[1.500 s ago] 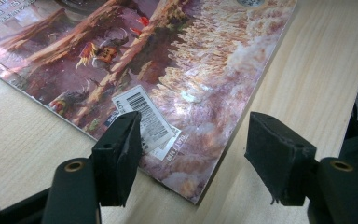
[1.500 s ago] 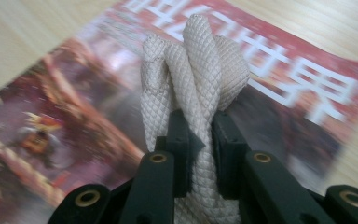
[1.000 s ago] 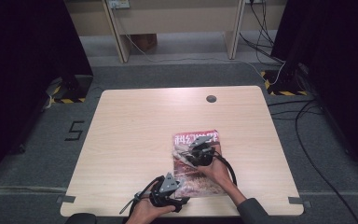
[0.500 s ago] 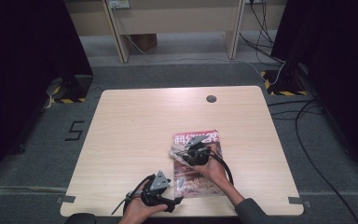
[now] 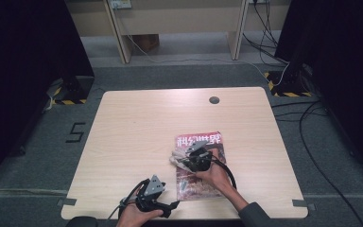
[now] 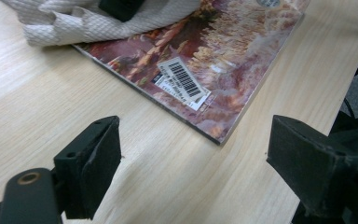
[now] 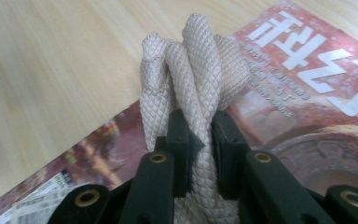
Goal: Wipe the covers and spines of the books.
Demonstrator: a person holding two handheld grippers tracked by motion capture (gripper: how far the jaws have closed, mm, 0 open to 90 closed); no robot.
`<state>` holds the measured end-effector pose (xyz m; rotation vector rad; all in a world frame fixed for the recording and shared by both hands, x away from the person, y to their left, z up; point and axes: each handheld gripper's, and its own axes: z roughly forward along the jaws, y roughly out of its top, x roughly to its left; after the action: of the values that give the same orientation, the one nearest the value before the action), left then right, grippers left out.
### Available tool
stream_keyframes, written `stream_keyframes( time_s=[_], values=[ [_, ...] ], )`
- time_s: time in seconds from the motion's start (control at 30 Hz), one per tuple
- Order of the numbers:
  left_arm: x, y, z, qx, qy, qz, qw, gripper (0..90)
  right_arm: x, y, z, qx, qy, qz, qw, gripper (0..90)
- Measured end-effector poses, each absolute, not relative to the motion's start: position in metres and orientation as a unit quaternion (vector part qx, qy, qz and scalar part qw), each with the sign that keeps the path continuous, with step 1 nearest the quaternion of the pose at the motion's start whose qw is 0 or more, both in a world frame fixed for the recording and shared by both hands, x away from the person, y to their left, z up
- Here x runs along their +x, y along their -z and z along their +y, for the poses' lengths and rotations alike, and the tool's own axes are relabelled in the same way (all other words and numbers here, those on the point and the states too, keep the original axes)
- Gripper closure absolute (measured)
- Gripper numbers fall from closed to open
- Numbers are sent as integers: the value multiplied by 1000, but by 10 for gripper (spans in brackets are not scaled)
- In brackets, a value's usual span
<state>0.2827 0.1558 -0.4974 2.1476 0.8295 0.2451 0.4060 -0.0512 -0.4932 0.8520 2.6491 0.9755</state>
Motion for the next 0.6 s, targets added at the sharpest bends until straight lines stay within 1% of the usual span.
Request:
stream_keyframes(
  time_s=[0.13, 0.27, 0.33, 0.4, 0.6],
  values=[
    [283, 497, 158, 850, -98, 330, 400, 167, 396, 493, -49, 276, -332, 898, 79, 795],
    [284, 497, 158, 848, -100, 333, 400, 168, 397, 493, -51, 276, -330, 899, 82, 793],
    [284, 498, 159, 848, -100, 335, 399, 167, 400, 492, -54, 280, -325, 898, 98, 793],
    [285, 498, 160, 847, -102, 337, 398, 167, 403, 492, -60, 291, -323, 894, 103, 793],
    [287, 498, 160, 846, -101, 341, 398, 167, 395, 493, -62, 285, -327, 896, 94, 795]
  ],
)
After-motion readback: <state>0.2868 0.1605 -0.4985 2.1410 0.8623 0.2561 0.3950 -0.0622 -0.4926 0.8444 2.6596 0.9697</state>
